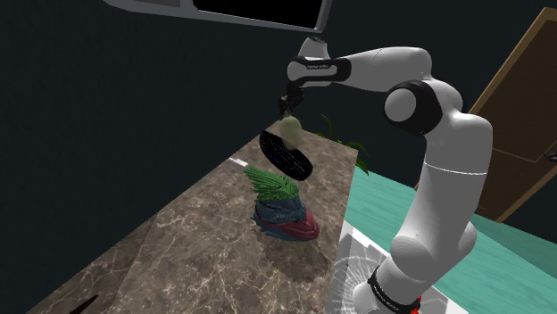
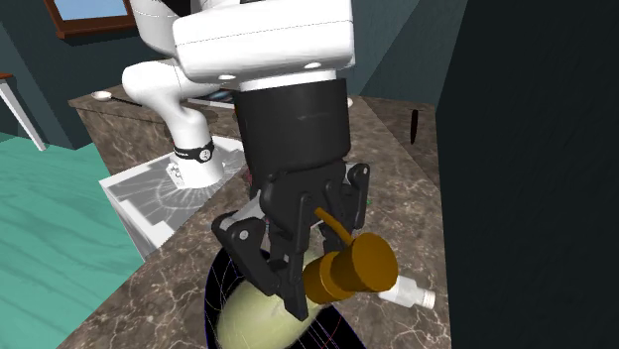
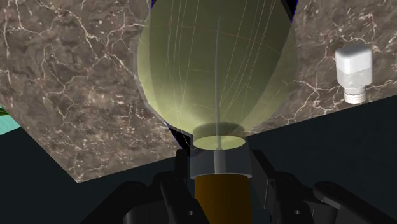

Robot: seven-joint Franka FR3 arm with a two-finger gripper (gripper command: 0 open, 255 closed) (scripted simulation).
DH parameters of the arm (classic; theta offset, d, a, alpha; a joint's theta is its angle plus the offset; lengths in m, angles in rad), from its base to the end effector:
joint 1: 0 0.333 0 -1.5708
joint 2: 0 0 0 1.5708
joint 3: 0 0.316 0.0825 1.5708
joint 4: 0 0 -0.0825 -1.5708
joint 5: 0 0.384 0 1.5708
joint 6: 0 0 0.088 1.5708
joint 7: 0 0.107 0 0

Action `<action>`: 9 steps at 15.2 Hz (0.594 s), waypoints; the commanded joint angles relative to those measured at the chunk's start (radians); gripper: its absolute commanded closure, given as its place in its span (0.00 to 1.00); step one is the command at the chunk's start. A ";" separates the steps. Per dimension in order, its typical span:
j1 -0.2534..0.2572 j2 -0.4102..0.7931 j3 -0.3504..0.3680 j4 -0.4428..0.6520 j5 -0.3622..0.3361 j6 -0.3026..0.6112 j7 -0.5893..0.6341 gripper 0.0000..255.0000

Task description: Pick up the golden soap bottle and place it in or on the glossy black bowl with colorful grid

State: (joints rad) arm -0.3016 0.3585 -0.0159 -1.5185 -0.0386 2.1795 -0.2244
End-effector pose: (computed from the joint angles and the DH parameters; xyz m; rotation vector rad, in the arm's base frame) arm 0.6603 -0.2169 0.4870 2.9905 -0.1107 0.4233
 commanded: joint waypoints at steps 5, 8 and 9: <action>0.000 0.015 -0.001 -0.060 -0.001 0.076 0.002 1.00; 0.000 0.015 -0.001 -0.060 -0.001 0.076 0.002 1.00; 0.000 0.015 -0.001 -0.060 -0.001 0.076 0.002 1.00</action>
State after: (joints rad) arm -0.3021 0.3738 -0.0166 -1.5784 -0.0399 2.2548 -0.2223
